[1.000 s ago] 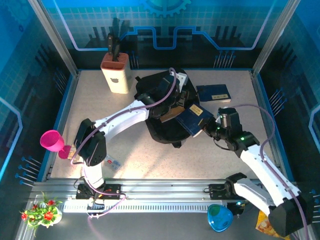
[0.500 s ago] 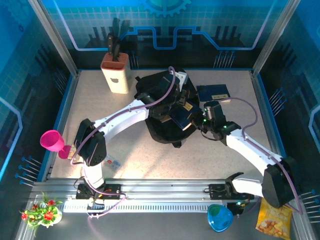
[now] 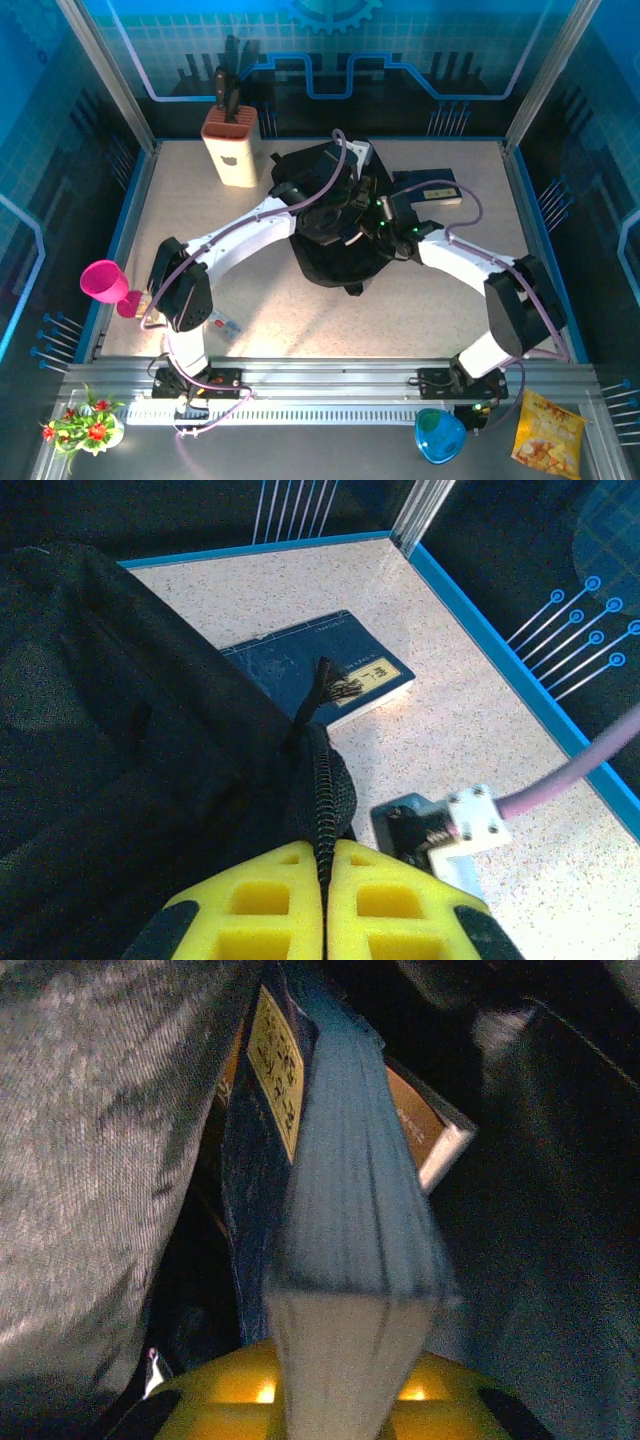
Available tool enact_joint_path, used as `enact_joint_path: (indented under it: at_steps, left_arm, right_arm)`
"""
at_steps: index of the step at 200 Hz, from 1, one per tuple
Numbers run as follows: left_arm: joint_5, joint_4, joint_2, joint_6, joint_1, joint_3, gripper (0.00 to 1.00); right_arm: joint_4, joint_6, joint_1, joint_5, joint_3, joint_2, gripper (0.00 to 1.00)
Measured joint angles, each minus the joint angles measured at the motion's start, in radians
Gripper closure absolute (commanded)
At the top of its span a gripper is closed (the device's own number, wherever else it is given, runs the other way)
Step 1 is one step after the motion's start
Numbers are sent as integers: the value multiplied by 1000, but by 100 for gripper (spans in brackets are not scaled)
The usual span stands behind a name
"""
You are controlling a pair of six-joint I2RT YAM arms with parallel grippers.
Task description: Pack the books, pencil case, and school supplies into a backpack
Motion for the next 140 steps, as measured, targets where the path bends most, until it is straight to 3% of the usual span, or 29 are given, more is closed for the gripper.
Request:
enact_joint_path:
  at_steps: [48,73,101,140]
  left_arm:
    - [-27,-14,0,-26,23,0,100]
    - [-35,-21,0,-42,42,0,100]
    - [-34,-21,0,-53,40,0,100]
    - [-34,-20,0,-64,45,0,100]
  right_arm:
    - [36,2,-2,-29,77,149,75]
    - [61,-16,-11,-80,111,204,62]
    - [107,-34,-18,-135,75,189,45]
    - [137,-53,-36,-179,-61,4,41]
